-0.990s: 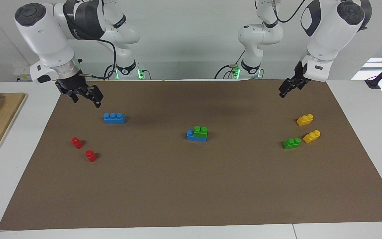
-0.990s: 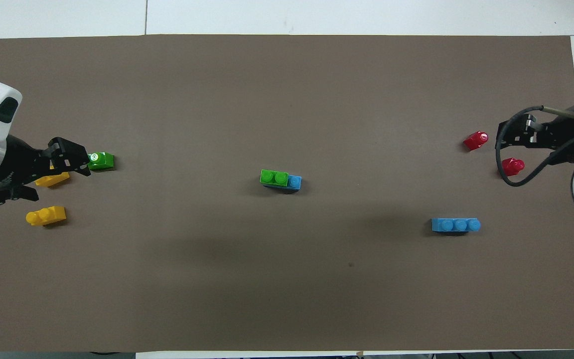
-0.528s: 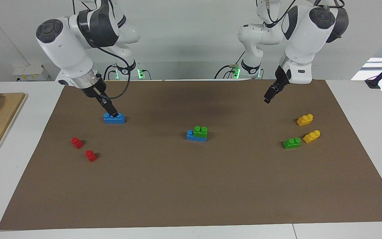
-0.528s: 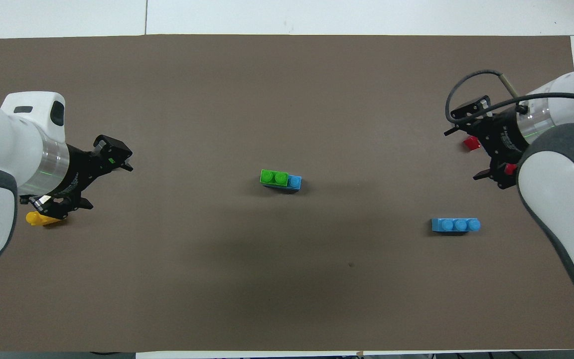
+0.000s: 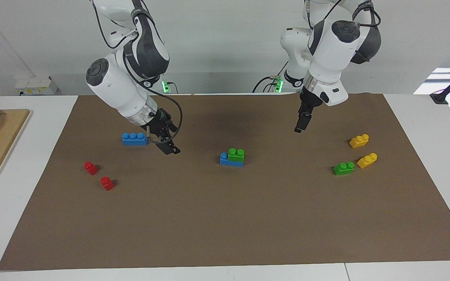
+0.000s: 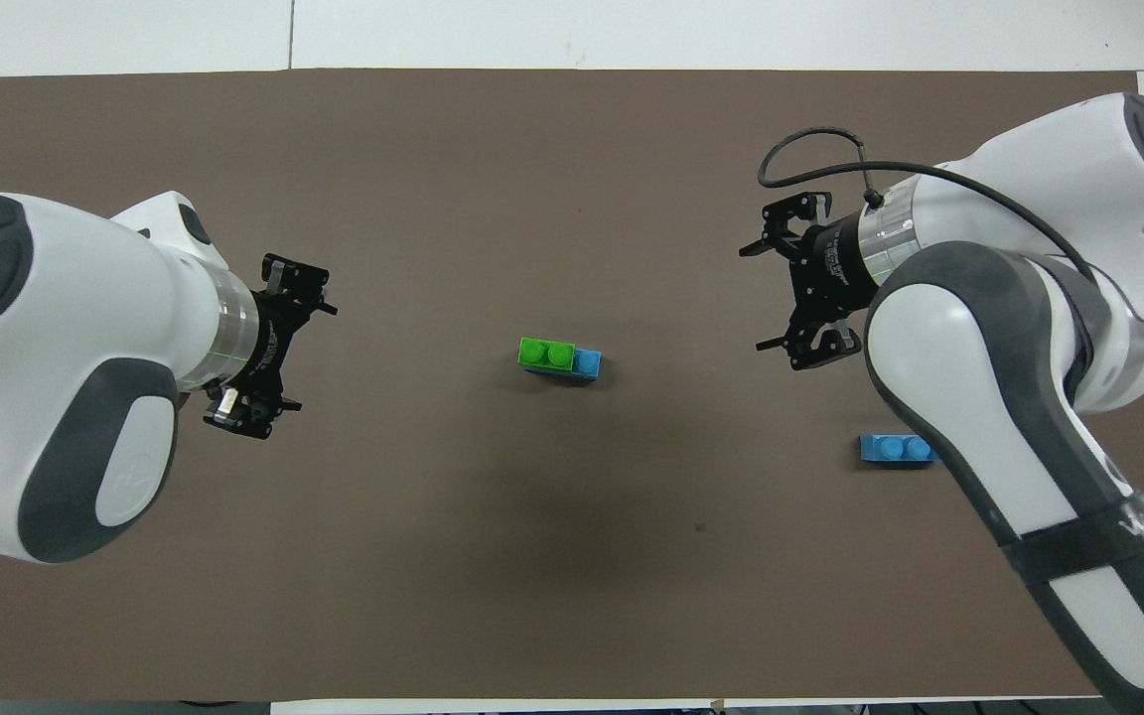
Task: Remove green block with left arm and hold with right
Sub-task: 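Move the left gripper toward the joined green-blue block while the right gripper follows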
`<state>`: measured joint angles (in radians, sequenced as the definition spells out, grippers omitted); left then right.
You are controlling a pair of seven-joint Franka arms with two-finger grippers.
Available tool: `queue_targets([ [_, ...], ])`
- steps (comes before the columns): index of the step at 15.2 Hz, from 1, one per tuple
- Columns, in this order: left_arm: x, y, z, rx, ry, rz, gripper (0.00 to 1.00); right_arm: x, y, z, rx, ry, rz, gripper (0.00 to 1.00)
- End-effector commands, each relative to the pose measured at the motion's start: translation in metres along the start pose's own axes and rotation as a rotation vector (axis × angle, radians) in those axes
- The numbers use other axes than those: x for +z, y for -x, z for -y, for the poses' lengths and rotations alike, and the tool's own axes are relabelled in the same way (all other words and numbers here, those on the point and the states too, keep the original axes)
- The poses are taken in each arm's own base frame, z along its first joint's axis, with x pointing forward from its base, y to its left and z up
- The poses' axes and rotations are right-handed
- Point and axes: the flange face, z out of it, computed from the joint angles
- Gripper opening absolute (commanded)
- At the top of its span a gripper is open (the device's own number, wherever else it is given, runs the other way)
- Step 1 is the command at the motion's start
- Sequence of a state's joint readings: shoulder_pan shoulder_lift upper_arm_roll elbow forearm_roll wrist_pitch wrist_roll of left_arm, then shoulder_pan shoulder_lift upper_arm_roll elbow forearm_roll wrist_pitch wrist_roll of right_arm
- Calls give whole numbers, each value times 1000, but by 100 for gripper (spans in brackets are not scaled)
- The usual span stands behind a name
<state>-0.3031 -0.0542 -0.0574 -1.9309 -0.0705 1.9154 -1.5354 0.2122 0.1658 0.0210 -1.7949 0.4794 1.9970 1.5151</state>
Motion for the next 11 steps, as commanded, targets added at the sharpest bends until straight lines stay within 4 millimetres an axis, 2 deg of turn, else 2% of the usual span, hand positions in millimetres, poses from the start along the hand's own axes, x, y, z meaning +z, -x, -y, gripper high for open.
queue_targets([
  [1,22,12,-13,-136,5,10,100,24,12,1,98,-24,43,100],
  [2,27,21,-18,-166,3,7,100,33,17,2,114,-29,53,100],
  [4,29,25,-27,-236,6,8,100,58,29,-5,113,-26,60,100],
  [6,39,66,-42,-250,3,-21,100,70,33,-7,128,-29,81,100],
  [8,44,80,-51,-309,6,-27,100,77,33,-9,138,-24,91,100],
  [9,52,99,-56,-291,-4,-28,100,84,40,-11,136,-17,98,100],
  [11,73,111,-61,-305,-23,-41,100,100,42,-14,144,-51,92,100],
])
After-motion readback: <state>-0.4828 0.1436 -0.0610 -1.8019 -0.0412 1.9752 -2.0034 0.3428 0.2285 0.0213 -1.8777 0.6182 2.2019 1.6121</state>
